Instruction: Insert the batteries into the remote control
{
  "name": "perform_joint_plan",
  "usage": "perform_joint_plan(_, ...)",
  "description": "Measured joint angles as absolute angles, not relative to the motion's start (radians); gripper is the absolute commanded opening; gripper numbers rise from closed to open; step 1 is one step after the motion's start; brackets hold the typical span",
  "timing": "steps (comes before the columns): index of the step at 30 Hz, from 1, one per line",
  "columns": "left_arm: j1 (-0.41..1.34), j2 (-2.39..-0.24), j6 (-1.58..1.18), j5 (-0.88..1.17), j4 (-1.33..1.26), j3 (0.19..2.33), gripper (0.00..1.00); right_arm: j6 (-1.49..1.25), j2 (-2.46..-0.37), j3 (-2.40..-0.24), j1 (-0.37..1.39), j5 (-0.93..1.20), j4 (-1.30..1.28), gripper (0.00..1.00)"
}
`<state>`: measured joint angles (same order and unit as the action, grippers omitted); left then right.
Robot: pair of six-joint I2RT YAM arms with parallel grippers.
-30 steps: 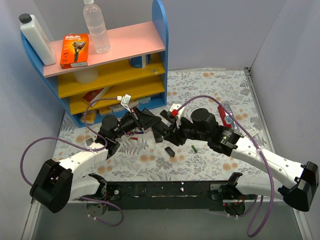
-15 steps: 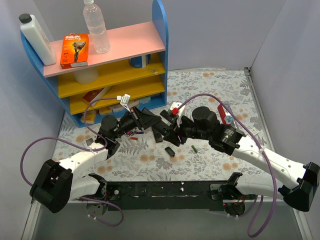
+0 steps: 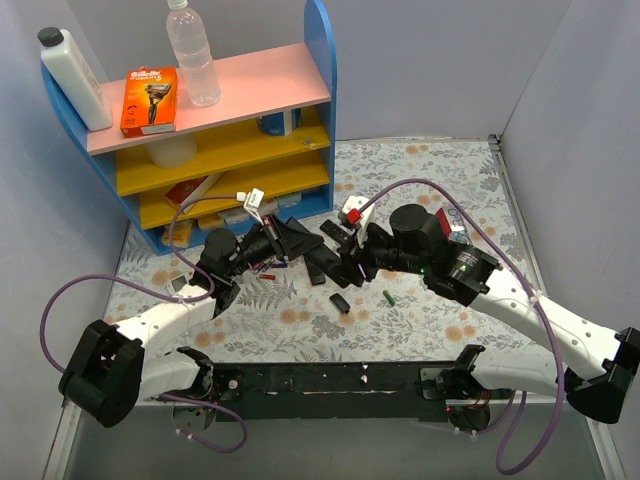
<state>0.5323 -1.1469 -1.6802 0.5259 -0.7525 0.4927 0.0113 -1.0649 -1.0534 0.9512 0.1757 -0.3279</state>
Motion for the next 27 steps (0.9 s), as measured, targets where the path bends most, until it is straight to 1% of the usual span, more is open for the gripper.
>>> perform_joint_plan(7,0.532,-1.150,-1.665,0.556,-0.717,0.546,0.00,0.159,-1.066,-1.217,0.950,0.201,-0.440,0.52)
perform_joint_plan(11,0.532,-1.162,-1.657,0.599,-0.710,0.577,0.00,0.305,-1.066,-1.291,0.950,0.266,-0.534,0.50)
perform_joint_plan(15,0.532,-1.184,-1.649,0.646,-0.698,0.606,0.00,0.423,-1.067,-1.312,0.950,0.312,-0.609,0.42)
perform_joint_plan(22,0.532,-1.205,-1.625,0.702,-0.648,0.651,0.00,0.581,-1.097,-1.311,0.950,0.345,-0.691,0.38)
perform_joint_plan(27,0.532,-1.207,-1.614,0.727,-0.635,0.668,0.00,0.645,-1.133,-1.312,0.950,0.360,-0.707,0.35)
